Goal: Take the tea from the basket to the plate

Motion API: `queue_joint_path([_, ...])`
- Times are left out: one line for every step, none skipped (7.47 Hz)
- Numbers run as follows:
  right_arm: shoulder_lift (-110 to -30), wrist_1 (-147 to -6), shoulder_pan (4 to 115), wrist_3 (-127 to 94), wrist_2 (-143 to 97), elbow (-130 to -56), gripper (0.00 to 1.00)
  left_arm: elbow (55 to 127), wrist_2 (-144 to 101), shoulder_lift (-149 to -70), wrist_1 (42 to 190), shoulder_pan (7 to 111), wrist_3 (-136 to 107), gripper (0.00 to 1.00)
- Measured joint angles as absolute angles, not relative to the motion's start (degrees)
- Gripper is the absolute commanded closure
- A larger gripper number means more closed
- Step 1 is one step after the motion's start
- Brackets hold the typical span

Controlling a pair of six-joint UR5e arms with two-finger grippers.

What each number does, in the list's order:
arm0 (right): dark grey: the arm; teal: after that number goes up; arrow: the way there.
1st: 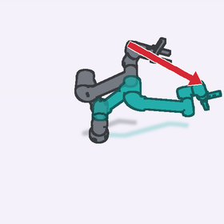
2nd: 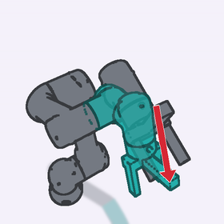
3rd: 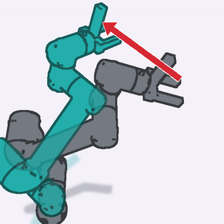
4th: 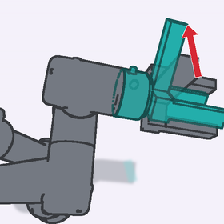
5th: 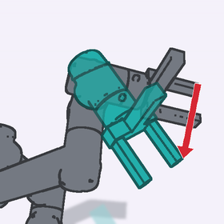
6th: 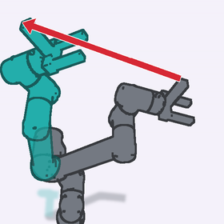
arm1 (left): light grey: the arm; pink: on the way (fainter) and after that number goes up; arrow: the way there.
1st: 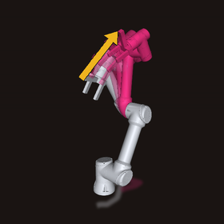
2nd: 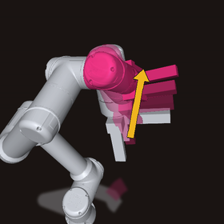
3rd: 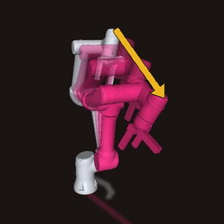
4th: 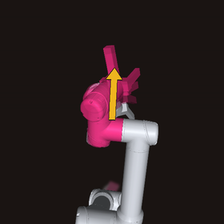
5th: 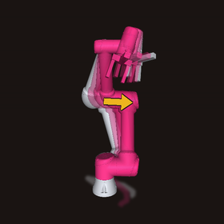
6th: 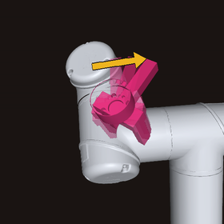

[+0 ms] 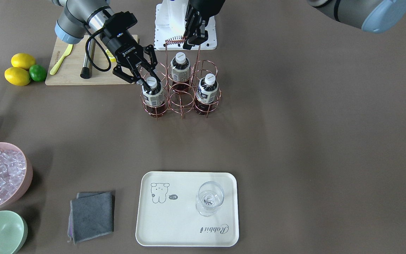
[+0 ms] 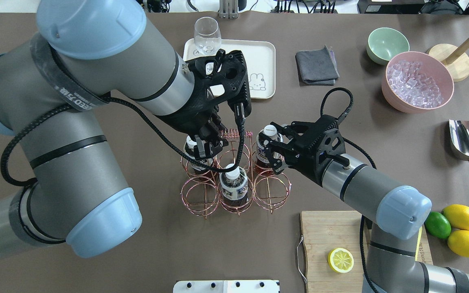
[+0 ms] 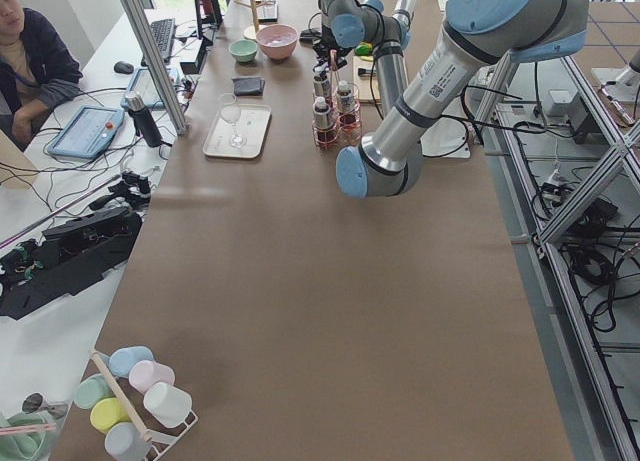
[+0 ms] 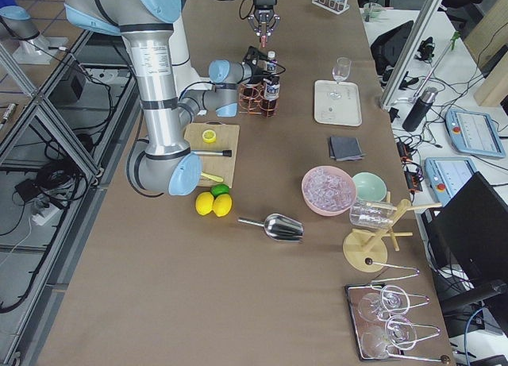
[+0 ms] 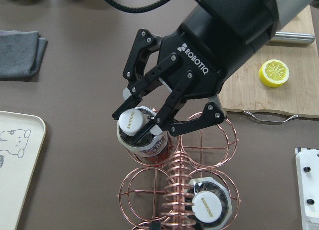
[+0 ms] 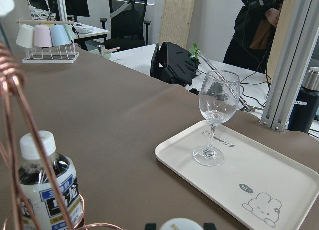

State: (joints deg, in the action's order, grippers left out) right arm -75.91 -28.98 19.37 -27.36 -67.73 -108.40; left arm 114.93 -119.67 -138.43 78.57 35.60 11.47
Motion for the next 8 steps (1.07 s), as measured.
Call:
queue_joint_path([-75.89,-29.12,19.46,-26.85,-67.41,-109.04,1.00,114.94,-119.65,-138.43,78.57,35.59,11.44,1.00])
queue_joint_path([-75.98,-29.30,19.71,-26.61,-67.40,-110.08,1.00,114.95,-119.64,-138.46,78.57,35.54,11.43,1.00])
queue_joint_path([-75.96,-29.39,20.05,-26.51,-67.53,-110.90,1.00,114.96,-119.66,-138.50,78.57,35.53,11.43,1.00])
queue_joint_path([-75.87,-29.44,20.47,-26.46,-67.73,-111.44,1.00,114.96,-119.69,-138.50,78.58,35.52,11.43,1.00])
queue_joint_path([-75.86,-29.60,21.22,-26.38,-68.23,-112.17,1.00,114.96,-119.70,-138.51,78.57,35.51,11.43,1.00])
queue_joint_path([-75.78,-29.82,22.74,-26.32,-69.50,-112.94,1.00,114.96,-119.67,-138.52,78.57,35.51,11.42,1.00])
queue_joint_path([-75.55,-30.55,24.49,-26.30,-70.89,-113.89,1.00,114.96,-119.64,-138.51,78.57,35.51,11.43,1.00])
queue_joint_path([-74.98,-32.22,25.89,-26.33,-71.72,-115.30,1.00,114.96,-119.62,-138.51,78.58,35.51,11.46,1.00])
